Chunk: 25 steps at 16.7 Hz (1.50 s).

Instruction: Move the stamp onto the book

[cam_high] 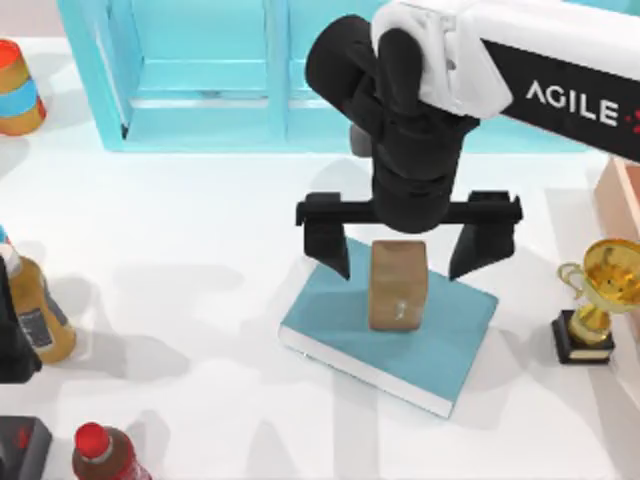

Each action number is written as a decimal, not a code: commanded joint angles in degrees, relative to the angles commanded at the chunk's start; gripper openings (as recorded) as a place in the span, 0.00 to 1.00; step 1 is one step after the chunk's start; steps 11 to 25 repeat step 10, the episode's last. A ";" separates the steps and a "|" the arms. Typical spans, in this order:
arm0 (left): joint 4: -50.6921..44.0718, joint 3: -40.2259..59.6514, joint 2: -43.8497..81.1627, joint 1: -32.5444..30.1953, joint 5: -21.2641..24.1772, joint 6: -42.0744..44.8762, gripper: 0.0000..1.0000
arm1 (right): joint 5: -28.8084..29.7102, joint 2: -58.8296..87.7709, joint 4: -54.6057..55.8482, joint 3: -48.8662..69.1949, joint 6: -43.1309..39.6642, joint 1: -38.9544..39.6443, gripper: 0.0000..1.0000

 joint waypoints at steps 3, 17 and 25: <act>0.00 0.00 0.00 0.00 0.00 0.00 1.00 | -0.02 0.01 -0.21 0.21 0.04 -0.13 1.00; 0.00 0.00 0.00 0.00 0.00 0.00 1.00 | 0.00 -0.08 -6.74 6.64 -0.05 -0.14 1.00; 0.00 0.00 0.00 0.00 0.00 0.00 1.00 | 0.00 -0.08 -6.74 6.64 -0.05 -0.14 1.00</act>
